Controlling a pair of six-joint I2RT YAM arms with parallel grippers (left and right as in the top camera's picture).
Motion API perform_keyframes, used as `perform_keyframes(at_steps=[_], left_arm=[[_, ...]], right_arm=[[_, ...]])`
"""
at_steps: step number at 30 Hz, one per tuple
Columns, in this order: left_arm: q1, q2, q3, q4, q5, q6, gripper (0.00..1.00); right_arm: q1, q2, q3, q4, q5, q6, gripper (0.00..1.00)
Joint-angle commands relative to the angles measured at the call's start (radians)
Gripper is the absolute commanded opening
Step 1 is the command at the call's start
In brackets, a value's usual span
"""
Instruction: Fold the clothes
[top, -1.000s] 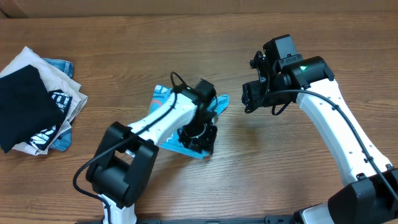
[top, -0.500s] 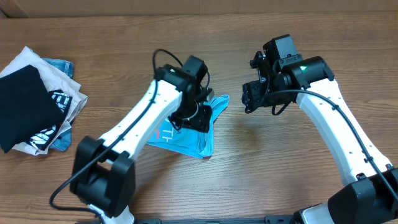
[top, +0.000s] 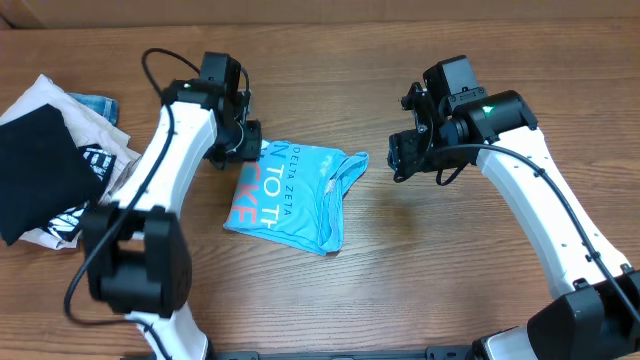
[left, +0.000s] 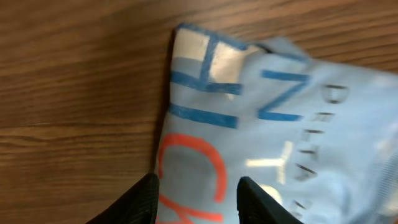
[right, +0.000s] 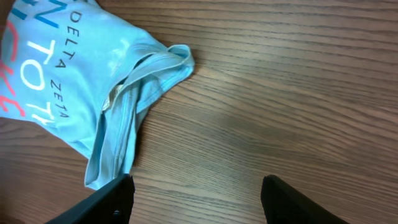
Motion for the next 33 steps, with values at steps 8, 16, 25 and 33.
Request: perform_keyframes(at_steps=[8, 16, 25, 33], left_arm=[[-0.006, 0.24, -0.003, -0.317, -0.208, -0.175, 0.29], [-0.037, 0.232, -0.083, -0.44, -0.128, -0.259, 0.33], [-0.048, -0.127, -0.077, -0.378, -0.208, -0.303, 0.61], [-0.03, -0.096, -0.078, 0.074, -0.07, 0.057, 0.72]], right_arm=[[-0.005, 0.002, -0.002, -0.005, -0.017, 0.004, 0.69], [-0.005, 0.002, -0.002, -0.006, 0.006, 0.004, 0.7], [0.015, 0.002, -0.003, -0.04, -0.146, 0.003, 0.73], [0.186, 0.071, -0.004, -0.054, -0.236, 0.019, 0.81]])
